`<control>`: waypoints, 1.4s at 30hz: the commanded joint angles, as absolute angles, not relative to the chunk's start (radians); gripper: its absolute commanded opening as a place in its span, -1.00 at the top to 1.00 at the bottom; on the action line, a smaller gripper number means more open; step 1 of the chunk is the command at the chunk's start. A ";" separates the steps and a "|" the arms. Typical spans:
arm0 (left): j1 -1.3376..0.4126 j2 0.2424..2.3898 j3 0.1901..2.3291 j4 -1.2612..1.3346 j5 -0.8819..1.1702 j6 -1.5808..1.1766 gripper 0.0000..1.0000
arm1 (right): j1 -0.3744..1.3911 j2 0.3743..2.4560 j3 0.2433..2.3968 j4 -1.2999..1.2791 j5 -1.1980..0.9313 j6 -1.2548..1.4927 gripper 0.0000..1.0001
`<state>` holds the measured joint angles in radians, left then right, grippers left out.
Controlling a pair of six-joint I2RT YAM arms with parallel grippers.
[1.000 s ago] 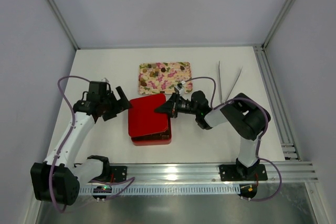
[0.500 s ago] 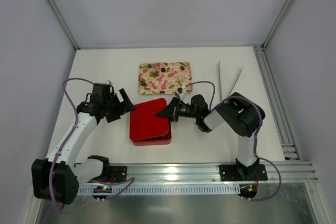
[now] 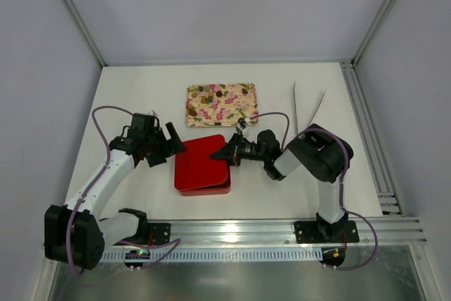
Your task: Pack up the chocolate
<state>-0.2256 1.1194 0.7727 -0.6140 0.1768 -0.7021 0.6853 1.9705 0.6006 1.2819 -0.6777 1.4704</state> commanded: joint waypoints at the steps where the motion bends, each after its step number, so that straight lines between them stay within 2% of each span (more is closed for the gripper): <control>1: -0.235 1.126 0.769 -0.565 0.170 -0.712 -0.78 | 0.686 1.977 0.583 1.413 -0.658 1.457 0.82; 10: -0.252 1.155 0.767 -0.552 0.167 -0.709 -0.74 | 0.667 1.965 0.538 1.442 -0.652 1.459 0.52; 18: -0.282 1.181 0.761 -0.537 0.158 -0.718 -0.73 | 0.641 1.944 0.502 1.457 -0.655 1.454 0.39; 42: -0.351 1.229 0.762 -0.523 0.140 -0.732 -0.71 | 0.537 1.861 0.359 1.401 -0.689 1.367 0.34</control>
